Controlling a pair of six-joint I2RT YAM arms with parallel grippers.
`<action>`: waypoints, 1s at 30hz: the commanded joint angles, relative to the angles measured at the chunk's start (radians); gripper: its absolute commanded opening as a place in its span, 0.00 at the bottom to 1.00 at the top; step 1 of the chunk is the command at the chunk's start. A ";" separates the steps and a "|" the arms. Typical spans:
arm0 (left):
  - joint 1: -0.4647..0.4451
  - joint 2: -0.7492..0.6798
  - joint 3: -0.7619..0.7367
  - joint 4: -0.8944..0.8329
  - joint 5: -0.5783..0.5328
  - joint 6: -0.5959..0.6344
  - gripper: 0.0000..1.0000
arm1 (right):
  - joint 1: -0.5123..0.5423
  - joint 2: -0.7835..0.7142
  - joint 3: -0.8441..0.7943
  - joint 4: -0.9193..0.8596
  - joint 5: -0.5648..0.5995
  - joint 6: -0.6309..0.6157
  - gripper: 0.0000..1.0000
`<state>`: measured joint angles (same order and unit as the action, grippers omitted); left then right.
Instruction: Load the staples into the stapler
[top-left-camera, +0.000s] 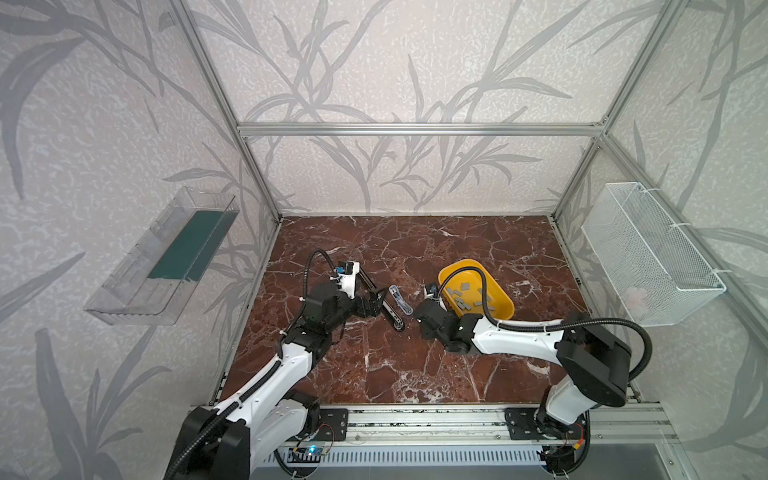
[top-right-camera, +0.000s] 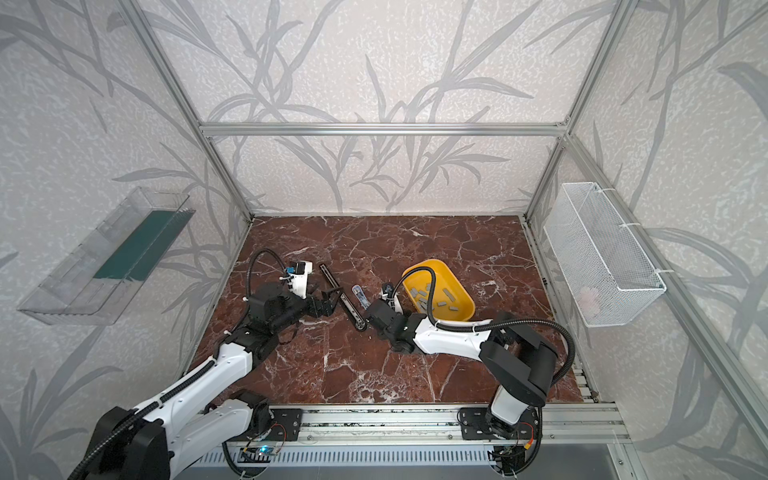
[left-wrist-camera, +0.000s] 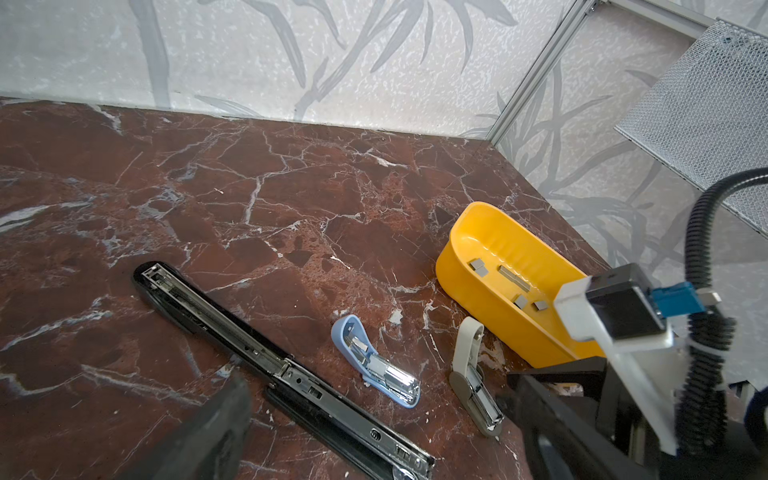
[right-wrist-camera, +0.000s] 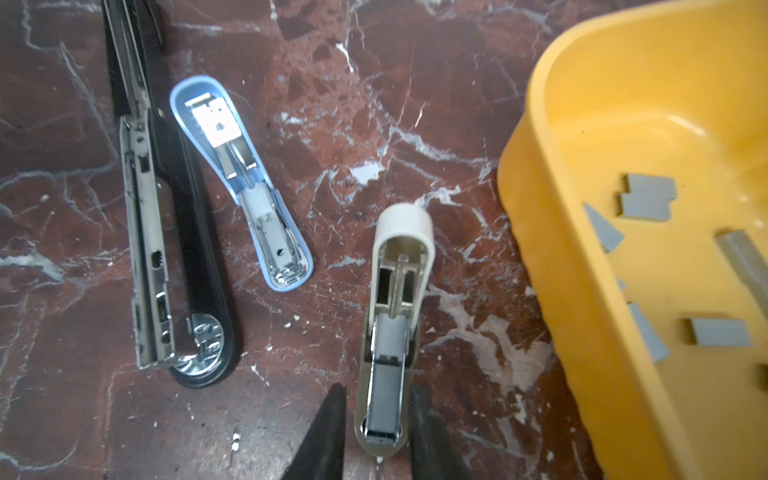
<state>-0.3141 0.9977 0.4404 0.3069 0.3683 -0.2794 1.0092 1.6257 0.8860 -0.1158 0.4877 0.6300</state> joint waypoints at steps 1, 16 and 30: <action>0.001 -0.016 -0.014 0.015 -0.001 0.016 0.99 | 0.005 -0.059 -0.011 -0.021 0.074 -0.041 0.26; -0.030 0.208 -0.024 0.512 -0.168 -0.108 0.99 | -0.319 -0.380 -0.064 -0.351 -0.023 -0.113 0.29; -0.061 0.969 0.430 0.823 -0.215 -0.126 0.99 | -0.390 -0.230 -0.015 -0.347 -0.131 -0.185 0.29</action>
<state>-0.3672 1.9232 0.8024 1.0309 0.1654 -0.3981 0.6312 1.3727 0.8364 -0.4515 0.3756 0.4667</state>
